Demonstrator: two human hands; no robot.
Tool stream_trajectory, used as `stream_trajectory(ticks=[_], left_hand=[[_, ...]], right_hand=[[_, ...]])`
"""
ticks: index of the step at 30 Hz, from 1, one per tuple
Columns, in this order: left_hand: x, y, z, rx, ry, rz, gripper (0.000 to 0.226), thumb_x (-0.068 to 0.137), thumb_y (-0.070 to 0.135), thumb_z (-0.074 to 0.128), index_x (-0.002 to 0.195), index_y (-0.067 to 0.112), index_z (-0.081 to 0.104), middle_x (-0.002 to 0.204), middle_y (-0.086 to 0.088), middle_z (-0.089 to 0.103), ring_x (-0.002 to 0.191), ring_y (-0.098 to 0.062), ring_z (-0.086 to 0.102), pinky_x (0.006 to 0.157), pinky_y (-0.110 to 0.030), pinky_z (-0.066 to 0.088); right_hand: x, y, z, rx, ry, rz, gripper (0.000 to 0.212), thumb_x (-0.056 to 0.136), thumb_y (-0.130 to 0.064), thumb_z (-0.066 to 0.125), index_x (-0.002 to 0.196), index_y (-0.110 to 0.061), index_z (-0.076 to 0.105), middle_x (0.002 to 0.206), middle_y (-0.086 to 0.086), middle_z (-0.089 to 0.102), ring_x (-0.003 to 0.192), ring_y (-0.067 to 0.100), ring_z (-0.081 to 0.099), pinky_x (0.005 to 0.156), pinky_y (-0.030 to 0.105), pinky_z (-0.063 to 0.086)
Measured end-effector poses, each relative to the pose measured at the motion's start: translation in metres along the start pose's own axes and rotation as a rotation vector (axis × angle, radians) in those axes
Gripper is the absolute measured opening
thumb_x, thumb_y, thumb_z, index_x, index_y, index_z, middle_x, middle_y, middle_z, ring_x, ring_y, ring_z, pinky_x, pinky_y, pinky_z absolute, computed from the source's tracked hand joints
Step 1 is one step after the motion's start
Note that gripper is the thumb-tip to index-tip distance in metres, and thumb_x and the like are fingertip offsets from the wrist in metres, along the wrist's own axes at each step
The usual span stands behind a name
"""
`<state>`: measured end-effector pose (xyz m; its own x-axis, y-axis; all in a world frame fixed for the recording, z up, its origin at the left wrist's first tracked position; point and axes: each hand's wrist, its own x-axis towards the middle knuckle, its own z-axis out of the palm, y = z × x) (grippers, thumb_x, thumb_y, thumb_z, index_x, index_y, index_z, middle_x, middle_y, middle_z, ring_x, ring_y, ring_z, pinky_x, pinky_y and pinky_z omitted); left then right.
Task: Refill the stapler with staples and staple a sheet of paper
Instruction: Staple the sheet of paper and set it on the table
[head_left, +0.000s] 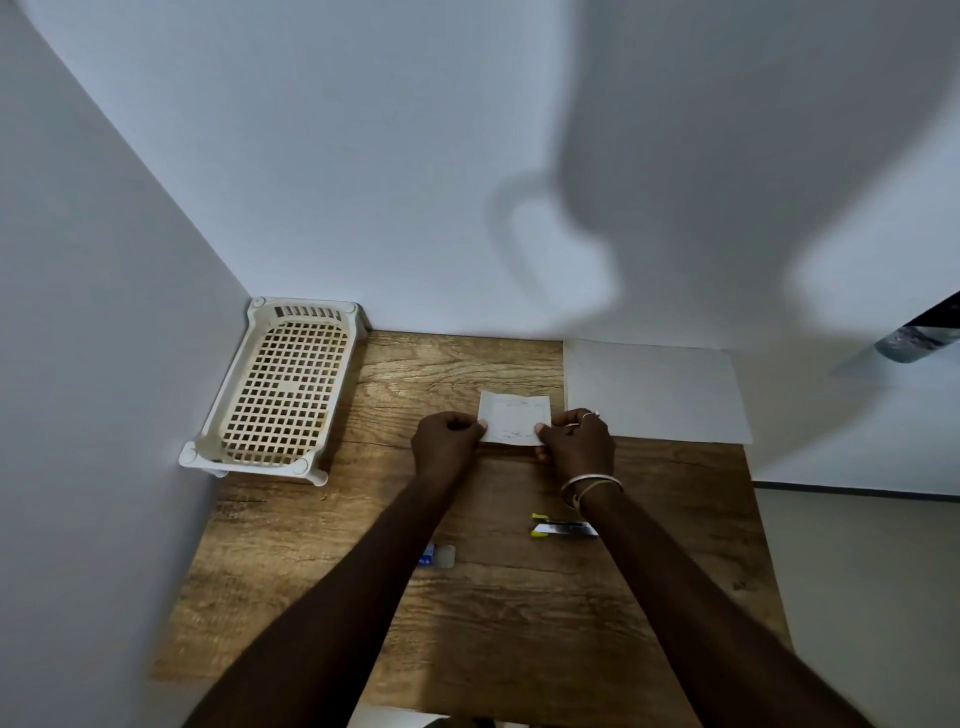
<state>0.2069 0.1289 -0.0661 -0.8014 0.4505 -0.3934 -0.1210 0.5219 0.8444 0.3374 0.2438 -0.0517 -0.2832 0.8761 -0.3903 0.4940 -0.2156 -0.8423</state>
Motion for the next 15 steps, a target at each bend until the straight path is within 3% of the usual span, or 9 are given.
stream_trajectory(ticks=[4, 6, 8, 12, 15], left_hand=[[0.002, -0.006, 0.004, 0.106, 0.034, 0.085, 0.016, 0.082, 0.025, 0.081, 0.094, 0.014, 0.079, 0.091, 0.0, 0.077, 0.083, -0.012, 0.072, 0.083, -0.033, 0.059], [0.003, -0.008, 0.006, 0.163, 0.054, 0.121, 0.016, 0.082, 0.025, 0.081, 0.094, 0.014, 0.079, 0.091, 0.001, 0.077, 0.082, -0.008, 0.07, 0.076, -0.021, 0.052], [0.005, -0.011, 0.007, 0.203, 0.064, 0.136, 0.015, 0.083, 0.025, 0.08, 0.094, 0.016, 0.077, 0.09, 0.003, 0.076, 0.082, -0.007, 0.069, 0.071, -0.016, 0.046], [0.006, -0.017, 0.008, 0.29, 0.067, 0.187, 0.014, 0.084, 0.024, 0.078, 0.096, 0.017, 0.074, 0.087, 0.007, 0.071, 0.077, -0.001, 0.062, 0.064, -0.009, 0.039], [0.006, -0.018, 0.009, 0.35, 0.073, 0.23, 0.014, 0.084, 0.024, 0.078, 0.095, 0.018, 0.072, 0.088, 0.006, 0.07, 0.076, -0.004, 0.062, 0.065, -0.015, 0.042]], right_hand=[[0.006, 0.01, 0.003, -0.103, -0.015, -0.02, 0.023, 0.08, -0.014, 0.079, 0.082, -0.017, 0.057, 0.078, 0.011, 0.074, 0.047, 0.011, 0.068, 0.042, 0.016, 0.047], [0.011, 0.014, 0.005, -0.215, -0.023, -0.053, 0.022, 0.079, -0.02, 0.08, 0.084, -0.013, 0.06, 0.077, 0.01, 0.074, 0.058, 0.018, 0.071, 0.058, 0.022, 0.054], [0.015, 0.017, 0.007, -0.335, -0.012, -0.09, 0.023, 0.077, -0.025, 0.08, 0.083, -0.011, 0.062, 0.078, 0.004, 0.071, 0.072, 0.021, 0.067, 0.072, 0.027, 0.05], [0.016, 0.021, 0.009, -0.41, -0.008, -0.14, 0.023, 0.077, -0.028, 0.08, 0.076, -0.012, 0.063, 0.071, -0.006, 0.061, 0.072, 0.014, 0.058, 0.07, 0.023, 0.039], [0.015, 0.023, 0.009, -0.452, -0.018, -0.151, 0.024, 0.078, -0.029, 0.079, 0.075, -0.013, 0.061, 0.073, -0.002, 0.062, 0.074, 0.017, 0.061, 0.069, 0.025, 0.04]])
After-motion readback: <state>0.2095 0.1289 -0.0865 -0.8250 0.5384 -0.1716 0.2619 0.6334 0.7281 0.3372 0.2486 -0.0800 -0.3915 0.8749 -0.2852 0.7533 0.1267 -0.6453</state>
